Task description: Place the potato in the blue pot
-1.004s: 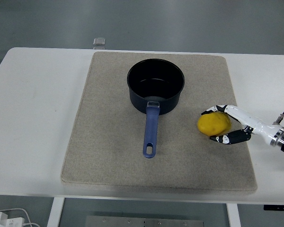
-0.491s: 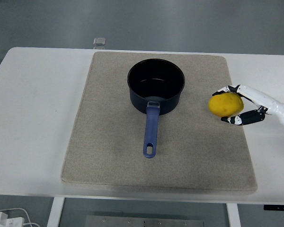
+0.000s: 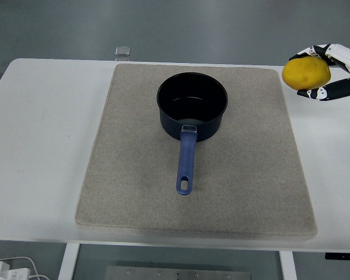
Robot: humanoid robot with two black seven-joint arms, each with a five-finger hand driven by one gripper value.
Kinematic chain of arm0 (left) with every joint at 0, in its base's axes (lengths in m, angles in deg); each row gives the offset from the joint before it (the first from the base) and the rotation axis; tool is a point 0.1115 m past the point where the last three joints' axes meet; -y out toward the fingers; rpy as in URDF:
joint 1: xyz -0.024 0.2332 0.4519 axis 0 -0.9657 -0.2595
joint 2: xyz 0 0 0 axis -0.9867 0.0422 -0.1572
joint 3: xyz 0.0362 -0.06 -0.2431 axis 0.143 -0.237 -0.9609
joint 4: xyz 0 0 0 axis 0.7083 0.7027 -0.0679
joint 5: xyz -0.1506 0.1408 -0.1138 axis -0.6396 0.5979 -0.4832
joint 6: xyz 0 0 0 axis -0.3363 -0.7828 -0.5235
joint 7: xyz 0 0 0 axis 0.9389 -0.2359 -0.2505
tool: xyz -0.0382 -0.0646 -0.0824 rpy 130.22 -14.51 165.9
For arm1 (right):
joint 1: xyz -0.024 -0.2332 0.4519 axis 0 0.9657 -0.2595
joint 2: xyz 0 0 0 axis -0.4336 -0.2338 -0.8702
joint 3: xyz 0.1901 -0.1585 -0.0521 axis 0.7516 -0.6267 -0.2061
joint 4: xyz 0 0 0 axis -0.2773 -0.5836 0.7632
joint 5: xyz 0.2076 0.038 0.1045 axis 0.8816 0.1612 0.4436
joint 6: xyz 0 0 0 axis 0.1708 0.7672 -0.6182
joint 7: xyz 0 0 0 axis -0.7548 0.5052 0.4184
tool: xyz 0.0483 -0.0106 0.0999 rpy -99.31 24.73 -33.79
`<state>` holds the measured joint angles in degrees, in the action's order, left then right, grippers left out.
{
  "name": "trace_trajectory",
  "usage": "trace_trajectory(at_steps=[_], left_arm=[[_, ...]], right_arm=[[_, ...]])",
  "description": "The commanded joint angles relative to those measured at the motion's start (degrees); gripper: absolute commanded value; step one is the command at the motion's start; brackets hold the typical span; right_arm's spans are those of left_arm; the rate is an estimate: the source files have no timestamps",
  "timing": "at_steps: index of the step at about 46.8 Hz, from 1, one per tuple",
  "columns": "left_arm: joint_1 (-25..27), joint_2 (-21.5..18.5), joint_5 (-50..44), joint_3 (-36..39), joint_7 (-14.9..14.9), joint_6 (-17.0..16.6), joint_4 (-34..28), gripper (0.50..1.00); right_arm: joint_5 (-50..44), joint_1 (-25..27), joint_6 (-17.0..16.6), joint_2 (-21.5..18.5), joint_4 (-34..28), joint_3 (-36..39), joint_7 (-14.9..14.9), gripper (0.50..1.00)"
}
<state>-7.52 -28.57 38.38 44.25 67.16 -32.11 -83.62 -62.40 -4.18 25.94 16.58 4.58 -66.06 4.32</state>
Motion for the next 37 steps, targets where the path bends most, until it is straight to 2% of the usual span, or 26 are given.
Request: trace_trajectory(at_steps=[1, 6, 13, 18, 22, 29, 37], left_arm=[[0.00, 0.00, -0.02, 0.00, 0.00, 0.00, 0.04, 1.000], [0.00, 0.00, -0.02, 0.00, 0.00, 0.00, -0.05, 1.000], [0.00, 0.00, -0.02, 0.00, 0.00, -0.09, 0.04, 1.000], [0.00, 0.00, -0.02, 0.00, 0.00, 0.00, -0.05, 1.000], [0.00, 0.00, -0.02, 0.00, 0.00, 0.00, -0.05, 1.000], [0.00, 0.00, -0.02, 0.00, 0.00, 0.00, 0.04, 1.000], [0.00, 0.00, -0.02, 0.00, 0.00, 0.00, -0.05, 1.000]], right_arm=[[0.08, -2.35, 0.10, -1.72, -0.17, -0.16, 0.44, 0.500], [0.17, -4.81, 0.18, -8.22, -1.14, -0.16, 2.11, 0.500], [0.61, -7.19, 0.27, -17.44, -6.32, -0.33, 4.31, 0.500], [0.79, -7.63, 0.27, -25.62, -10.36, -0.94, 4.84, 0.500], [0.79, -7.72, 0.27, -30.54, -14.23, -1.21, 4.84, 0.500], [0.79, -7.63, 0.18, -35.39, -17.84, -1.30, 4.84, 0.500], [0.79, -7.45, 0.18, -36.36, -18.81, -1.39, 4.84, 0.500]])
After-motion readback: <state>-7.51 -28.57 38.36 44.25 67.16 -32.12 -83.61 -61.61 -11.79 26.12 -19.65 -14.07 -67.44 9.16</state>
